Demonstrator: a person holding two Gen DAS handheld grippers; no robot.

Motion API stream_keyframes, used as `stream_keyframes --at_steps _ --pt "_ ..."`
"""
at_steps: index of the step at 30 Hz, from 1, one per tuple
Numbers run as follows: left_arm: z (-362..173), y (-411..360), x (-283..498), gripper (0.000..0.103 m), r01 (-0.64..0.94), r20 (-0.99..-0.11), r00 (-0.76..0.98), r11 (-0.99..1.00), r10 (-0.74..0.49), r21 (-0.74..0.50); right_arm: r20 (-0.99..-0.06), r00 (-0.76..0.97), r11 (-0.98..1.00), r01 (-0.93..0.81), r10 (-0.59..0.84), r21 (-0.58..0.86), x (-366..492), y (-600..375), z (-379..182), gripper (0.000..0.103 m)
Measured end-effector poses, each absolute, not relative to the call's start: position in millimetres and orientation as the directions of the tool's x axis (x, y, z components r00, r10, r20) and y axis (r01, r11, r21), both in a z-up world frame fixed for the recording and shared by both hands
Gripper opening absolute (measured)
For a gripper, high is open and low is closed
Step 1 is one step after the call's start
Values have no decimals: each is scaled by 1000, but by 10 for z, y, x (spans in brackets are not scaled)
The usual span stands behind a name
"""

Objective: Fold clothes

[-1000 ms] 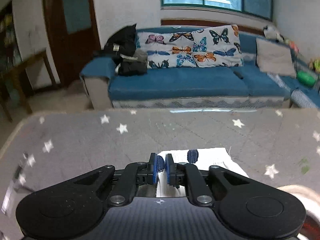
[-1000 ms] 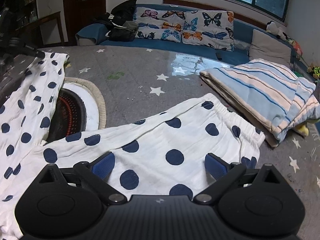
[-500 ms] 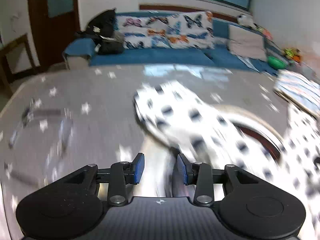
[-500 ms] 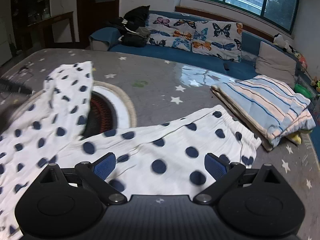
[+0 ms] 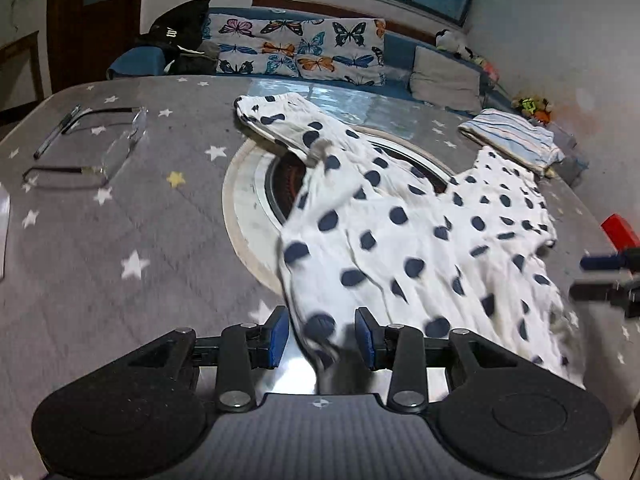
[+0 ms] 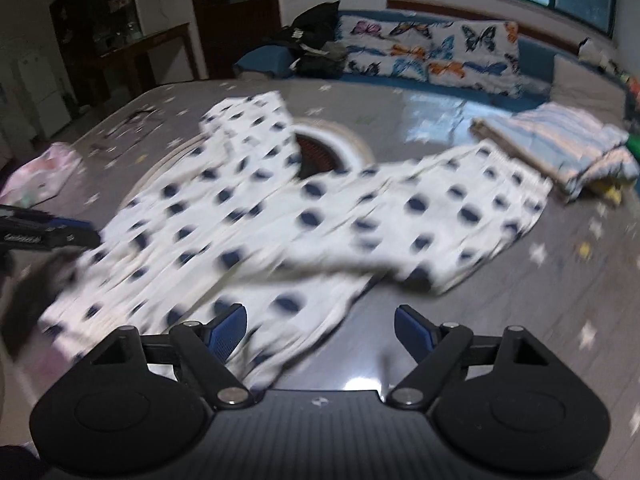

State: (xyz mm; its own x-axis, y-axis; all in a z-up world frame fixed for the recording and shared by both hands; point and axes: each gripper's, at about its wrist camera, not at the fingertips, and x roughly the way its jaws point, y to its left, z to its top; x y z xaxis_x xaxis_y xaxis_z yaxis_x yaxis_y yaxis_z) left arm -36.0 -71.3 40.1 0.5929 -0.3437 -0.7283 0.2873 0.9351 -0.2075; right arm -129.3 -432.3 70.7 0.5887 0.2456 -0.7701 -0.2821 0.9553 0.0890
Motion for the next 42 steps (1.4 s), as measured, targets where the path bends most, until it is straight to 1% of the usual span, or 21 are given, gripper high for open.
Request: stream_keyframes --at_steps 2,4,5,6,7,8,9,10,11,12,13,15,18,24,26,28,30,35,36,37,42 --pt "386 -712 -459 37 290 -723 593 931 -356 -221 -774 578 952 -288 256 100 -1428 -4254 648 75" --pt "354 -740 -531 37 292 -723 589 929 -361 -226 -780 569 953 -282 261 113 -1521 -4207 587 64" --pt "343 -749 -557 35 291 -723 590 930 -361 -226 -784 560 953 -274 267 129 -1557 -4194 544 61" --pt "332 -757 -581 31 292 -722 589 929 -362 -228 -789 551 953 -266 273 145 -1593 -4181 500 54" --pt "322 -764 -604 30 296 -721 588 927 -367 -230 -791 545 954 -255 278 160 -1620 -4174 460 50" --pt "312 -770 -627 29 300 -720 587 925 -371 -233 -787 552 955 -248 276 162 -1647 -4170 443 49" --pt "302 -776 -650 25 304 -719 585 923 -376 -235 -782 559 956 -244 276 162 -1666 -4165 439 43" --pt "287 -782 -667 22 305 -718 584 922 -378 -238 -778 559 954 -239 286 179 -1676 -4168 438 34" --pt "273 -787 -678 17 303 -717 586 923 -377 -237 -774 559 952 -233 297 197 -1683 -4171 438 30" --pt "266 -790 -690 12 304 -716 589 924 -375 -234 -773 559 952 -230 300 203 -1689 -4162 437 21" --pt "259 -794 -701 9 304 -714 593 924 -373 -230 -773 562 953 -230 295 197 -1702 -4141 438 16" --pt "251 -795 -732 4 305 -711 597 925 -371 -227 -769 569 954 -232 291 188 -1737 -4109 459 11" --pt "289 -775 -845 3 327 -711 586 916 -389 -231 -757 580 951 -246 301 189 -1827 -4089 548 6" --pt "379 -673 -1070 4 374 -730 549 900 -408 -222 -783 538 936 -315 312 156 -2173 -4034 650 7" --pt "402 -635 -1128 5 386 -737 536 896 -411 -219 -794 522 933 -328 311 150 -2259 -4029 665 14" --pt "425 -597 -1185 8 398 -744 524 892 -414 -216 -796 522 933 -328 307 145 -2293 -4064 712 26" --pt "457 -566 -1223 11 407 -747 519 889 -415 -212 -784 547 938 -324 294 126 -2295 -4132 810 27" --pt "613 -545 -1158 11 400 -723 560 896 -404 -191 -744 624 960 -269 239 83 -2056 -4281 922 30" --pt "636 -544 -1137 11 398 -718 567 898 -403 -190 -740 634 964 -256 225 74 -1983 -4304 900 36" --pt "651 -549 -1106 11 394 -714 572 899 -404 -193 -736 644 968 -243 211 65 -1909 -4327 878 39" --pt "644 -608 -918 15 381 -700 590 903 -403 -199 -732 664 987 -142 153 77 -1516 -4505 688 39"
